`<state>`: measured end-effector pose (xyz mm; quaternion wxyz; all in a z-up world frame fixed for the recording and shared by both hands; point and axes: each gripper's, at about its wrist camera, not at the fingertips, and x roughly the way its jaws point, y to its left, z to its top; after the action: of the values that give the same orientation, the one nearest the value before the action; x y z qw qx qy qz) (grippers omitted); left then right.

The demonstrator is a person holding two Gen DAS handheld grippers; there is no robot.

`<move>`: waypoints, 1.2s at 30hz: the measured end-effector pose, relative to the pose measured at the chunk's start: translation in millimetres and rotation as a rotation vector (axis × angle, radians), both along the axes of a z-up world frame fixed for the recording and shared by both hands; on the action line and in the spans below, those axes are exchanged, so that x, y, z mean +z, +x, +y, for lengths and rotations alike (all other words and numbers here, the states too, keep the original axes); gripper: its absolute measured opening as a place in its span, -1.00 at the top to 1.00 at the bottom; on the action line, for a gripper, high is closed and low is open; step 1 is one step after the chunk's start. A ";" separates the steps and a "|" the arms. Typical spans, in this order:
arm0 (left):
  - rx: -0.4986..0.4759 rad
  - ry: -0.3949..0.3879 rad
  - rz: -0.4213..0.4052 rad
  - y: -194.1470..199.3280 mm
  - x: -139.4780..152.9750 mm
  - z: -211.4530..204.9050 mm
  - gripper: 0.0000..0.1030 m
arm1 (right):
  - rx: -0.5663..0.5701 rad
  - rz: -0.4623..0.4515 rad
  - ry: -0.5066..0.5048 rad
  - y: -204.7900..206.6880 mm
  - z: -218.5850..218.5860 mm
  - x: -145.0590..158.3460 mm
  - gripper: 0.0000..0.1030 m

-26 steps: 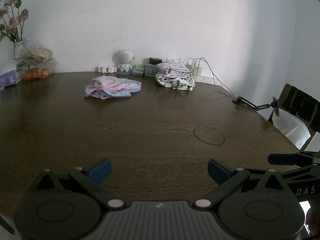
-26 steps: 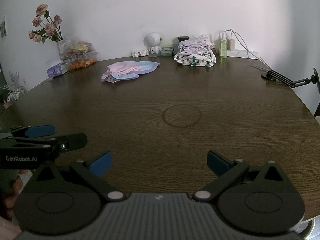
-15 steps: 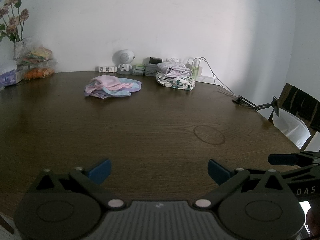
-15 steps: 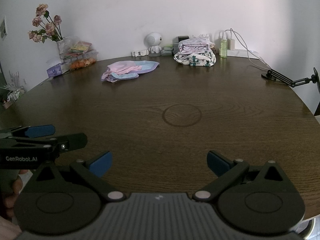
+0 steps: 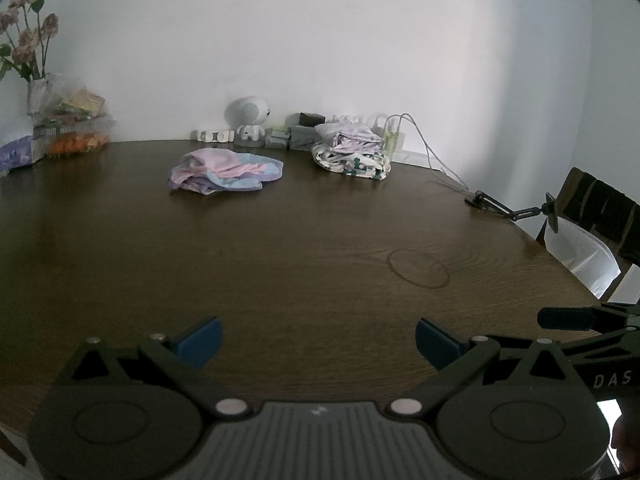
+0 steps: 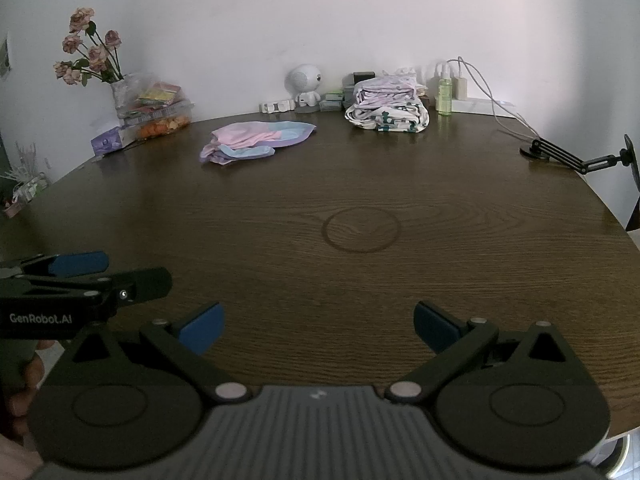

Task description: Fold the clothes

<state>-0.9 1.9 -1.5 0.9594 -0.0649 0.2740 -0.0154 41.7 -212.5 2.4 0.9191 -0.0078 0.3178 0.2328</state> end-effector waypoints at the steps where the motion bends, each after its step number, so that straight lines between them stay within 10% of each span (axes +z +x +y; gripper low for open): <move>1: 0.000 0.000 0.000 0.2 0.1 -0.4 -1.00 | 0.001 0.000 0.000 0.1 0.0 -0.3 -0.99; 36: 0.003 0.006 -0.016 -2.3 1.6 0.4 -1.00 | 0.000 -0.006 -0.002 0.4 1.3 -0.8 -0.99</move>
<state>-3.2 2.3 0.1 0.9618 -0.0624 0.2662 -0.0136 42.1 -211.2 1.6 0.9199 -0.0095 0.3155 0.2326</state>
